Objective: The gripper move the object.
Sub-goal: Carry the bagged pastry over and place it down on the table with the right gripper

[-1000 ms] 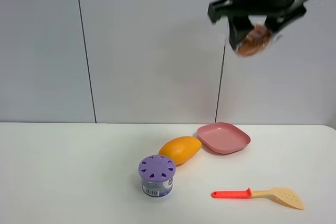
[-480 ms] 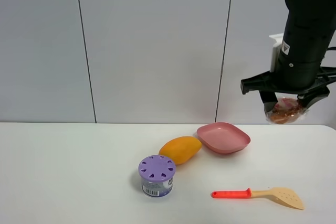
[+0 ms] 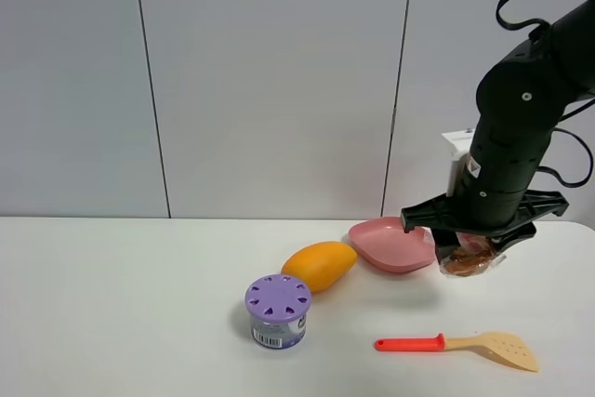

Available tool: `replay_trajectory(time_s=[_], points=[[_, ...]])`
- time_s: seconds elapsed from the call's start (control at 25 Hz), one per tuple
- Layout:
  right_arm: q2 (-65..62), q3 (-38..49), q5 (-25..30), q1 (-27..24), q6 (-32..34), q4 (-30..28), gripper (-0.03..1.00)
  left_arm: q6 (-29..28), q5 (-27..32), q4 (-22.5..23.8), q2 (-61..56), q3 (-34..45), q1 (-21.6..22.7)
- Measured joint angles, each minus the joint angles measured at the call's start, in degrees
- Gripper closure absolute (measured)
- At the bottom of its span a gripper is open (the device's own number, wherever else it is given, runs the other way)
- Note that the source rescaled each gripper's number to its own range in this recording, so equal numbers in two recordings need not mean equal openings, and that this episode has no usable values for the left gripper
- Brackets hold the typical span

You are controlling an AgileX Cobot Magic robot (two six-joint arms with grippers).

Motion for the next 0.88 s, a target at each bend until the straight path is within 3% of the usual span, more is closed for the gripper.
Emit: replay_trajectory(time_s=[0.28,0.88], points=[[3.8,0.0,-3.6,0.0,0.0,-0.2,0.97,0.0,0.0,0.0,0.0,0.0,0.0],[8.3,0.3,-5.4,0.0,5.0,-2.0,0.97,0.0,0.0,0.0,0.0,0.0,0.0]])
